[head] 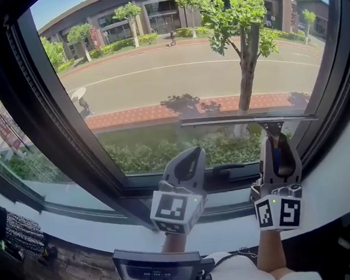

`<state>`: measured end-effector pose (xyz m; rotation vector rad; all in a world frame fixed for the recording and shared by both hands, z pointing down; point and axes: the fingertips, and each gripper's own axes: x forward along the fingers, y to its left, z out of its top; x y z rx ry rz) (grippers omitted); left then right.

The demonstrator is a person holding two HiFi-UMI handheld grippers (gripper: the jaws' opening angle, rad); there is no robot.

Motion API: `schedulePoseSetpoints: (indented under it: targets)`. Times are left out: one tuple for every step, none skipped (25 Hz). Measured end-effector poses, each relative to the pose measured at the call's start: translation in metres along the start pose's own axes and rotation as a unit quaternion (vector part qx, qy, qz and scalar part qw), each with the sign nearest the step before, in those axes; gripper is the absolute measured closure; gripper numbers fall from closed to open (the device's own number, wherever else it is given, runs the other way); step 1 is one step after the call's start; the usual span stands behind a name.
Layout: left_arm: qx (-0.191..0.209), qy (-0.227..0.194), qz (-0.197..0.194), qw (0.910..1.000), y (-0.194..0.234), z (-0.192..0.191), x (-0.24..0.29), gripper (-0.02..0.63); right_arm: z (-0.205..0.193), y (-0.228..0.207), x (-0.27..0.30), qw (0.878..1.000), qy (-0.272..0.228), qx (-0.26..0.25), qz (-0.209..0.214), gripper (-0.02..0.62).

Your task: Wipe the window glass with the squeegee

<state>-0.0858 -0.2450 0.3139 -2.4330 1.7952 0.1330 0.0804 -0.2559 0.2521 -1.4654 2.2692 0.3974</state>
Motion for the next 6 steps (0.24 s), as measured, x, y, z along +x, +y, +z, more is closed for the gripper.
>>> schedulePoseSetpoints:
  targets:
    - [-0.001,0.0,0.0,1.0,-0.0003,-0.0004,-0.0002,0.606,0.0003,0.0006,-0.0002,1.0,0.0,-0.001,0.001,0.446]
    - [-0.001,0.0,-0.001,1.0,-0.0004,-0.0005,-0.0007,0.606,0.0006,0.0014,-0.0005,1.0,-0.001,-0.002,0.001,0.446]
    - [-0.001,0.001,-0.001,1.0,-0.0001,-0.0006,-0.0014,0.606,0.0009,0.0023,-0.0008,1.0,-0.001,-0.002,0.002,0.446]
    - [-0.001,0.002,-0.001,1.0,0.0003,-0.0005,-0.0023,0.606,0.0015,0.0035,-0.001,1.0,-0.001,-0.002,0.002,0.446]
    - [-0.001,0.004,-0.001,1.0,0.0008,-0.0002,-0.0033,0.606,0.0021,0.0047,-0.0011,1.0,-0.001,-0.002,0.003,0.446]
    - [-0.001,0.005,-0.001,1.0,0.0013,0.0001,-0.0043,0.606,0.0028,0.0059,-0.0012,1.0,-0.001,-0.001,0.003,0.447]
